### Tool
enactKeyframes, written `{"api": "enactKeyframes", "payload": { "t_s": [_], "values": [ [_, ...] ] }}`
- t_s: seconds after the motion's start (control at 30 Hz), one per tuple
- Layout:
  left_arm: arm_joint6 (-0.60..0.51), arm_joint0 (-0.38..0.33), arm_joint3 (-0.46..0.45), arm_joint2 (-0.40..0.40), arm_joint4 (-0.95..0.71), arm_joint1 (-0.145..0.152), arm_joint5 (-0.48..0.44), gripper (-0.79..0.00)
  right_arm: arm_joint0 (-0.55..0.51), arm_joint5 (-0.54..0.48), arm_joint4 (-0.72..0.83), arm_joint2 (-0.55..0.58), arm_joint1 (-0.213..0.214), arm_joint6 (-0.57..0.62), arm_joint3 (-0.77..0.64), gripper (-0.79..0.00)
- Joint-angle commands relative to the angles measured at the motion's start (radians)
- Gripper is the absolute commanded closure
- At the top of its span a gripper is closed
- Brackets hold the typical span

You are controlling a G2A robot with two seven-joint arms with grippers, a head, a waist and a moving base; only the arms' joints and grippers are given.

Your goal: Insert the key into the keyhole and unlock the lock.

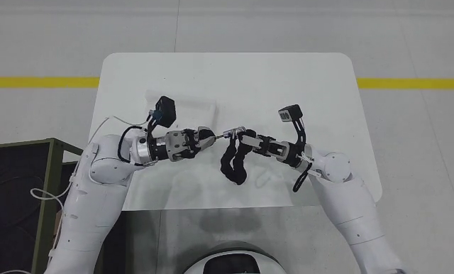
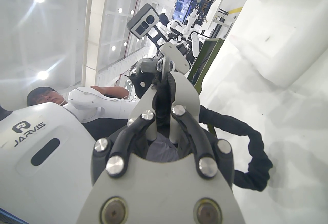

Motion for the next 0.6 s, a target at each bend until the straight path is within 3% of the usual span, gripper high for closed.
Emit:
{"api": "enactKeyframes", "payload": {
  "t_s": [0.0,0.1,0.3,0.57],
  "values": [
    [0.045,0.001,-0.012,-0.001,0.096,-0.002,-0.037,0.0,0.001,0.0,0.004,-0.001,0.0,0.001,0.001,0.0],
    [0.126,0.008,-0.032,0.0,0.212,-0.006,-0.088,0.0,0.002,0.004,0.008,0.0,0.001,0.002,0.0,0.0],
    [0.342,0.022,-0.092,-0.006,0.491,-0.011,-0.088,0.0,0.005,0.012,0.014,0.003,0.004,0.002,-0.004,0.0],
    [0.724,0.05,-0.131,0.011,0.973,-0.007,-0.088,0.0,0.007,0.014,0.023,-0.003,0.005,-0.002,-0.001,0.0]
  ]
}}
